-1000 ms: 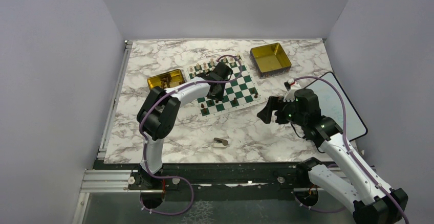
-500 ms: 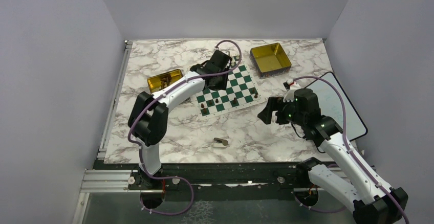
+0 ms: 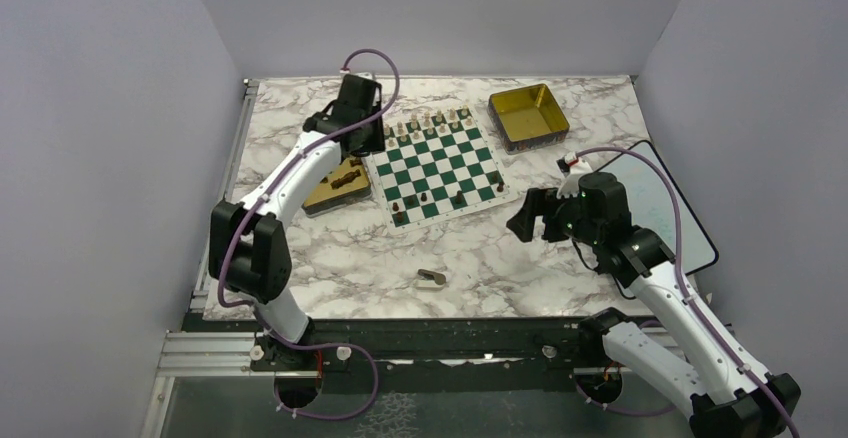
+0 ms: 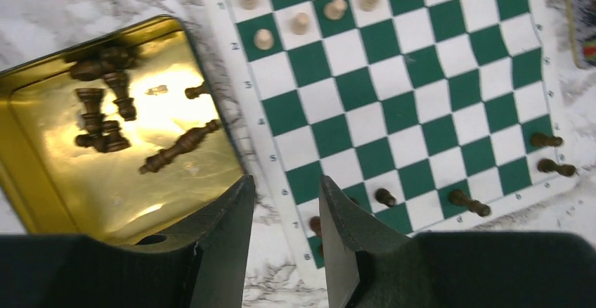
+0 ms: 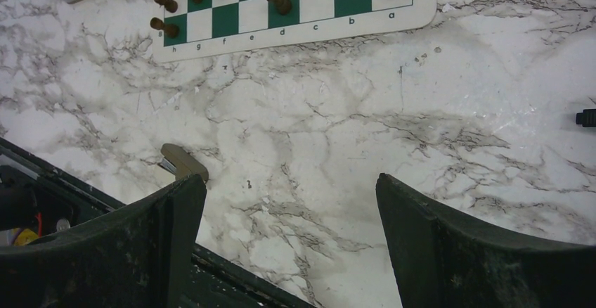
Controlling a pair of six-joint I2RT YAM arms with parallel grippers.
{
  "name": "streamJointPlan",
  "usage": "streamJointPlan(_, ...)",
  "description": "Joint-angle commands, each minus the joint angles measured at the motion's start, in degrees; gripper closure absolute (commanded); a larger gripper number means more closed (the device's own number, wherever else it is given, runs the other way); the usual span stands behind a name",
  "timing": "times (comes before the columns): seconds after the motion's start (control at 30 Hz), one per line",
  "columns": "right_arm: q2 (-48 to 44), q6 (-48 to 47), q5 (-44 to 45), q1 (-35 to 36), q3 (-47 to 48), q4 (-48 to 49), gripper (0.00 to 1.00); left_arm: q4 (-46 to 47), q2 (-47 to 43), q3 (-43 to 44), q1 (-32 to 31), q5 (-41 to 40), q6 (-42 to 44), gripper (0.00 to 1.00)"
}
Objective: Set up the chess pieces on the board
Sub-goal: Place the chess piece on the chessboard, then pick up the chess piece from the storage box.
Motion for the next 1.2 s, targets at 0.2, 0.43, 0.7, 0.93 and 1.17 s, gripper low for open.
streamJointPlan(0.2,-0.3,-0.9,-0.5,-0.2,1.7,-1.8,0.03,-1.2,-4.0,-5.6,12.6,1.4,5.1,0.64)
streamJointPlan(0.43,-1.3,0.0,-0.3,-0.3,1.0,-0.4,0.03,-1.0,-1.7,-5.8,15.6,-2.4,5.1,0.69)
streamJointPlan(0.7,-0.3,1.4,-2.8,-0.3,0.6,0.2,0.03,4.2,1.1,-9.5,18.0,-3.1,6.1,0.69)
streamJointPlan(0.93,-0.6,1.1,-1.7,-0.2,0.7,0.6,0.03,6.8,5.4,-10.0,19.1,-3.1,6.1,0.70)
streamJointPlan(1.17,-0.2,1.3,-1.9,-0.3,0.3,0.7,0.03,7.3,9.5,-7.6,19.8,-3.3,4.9,0.71)
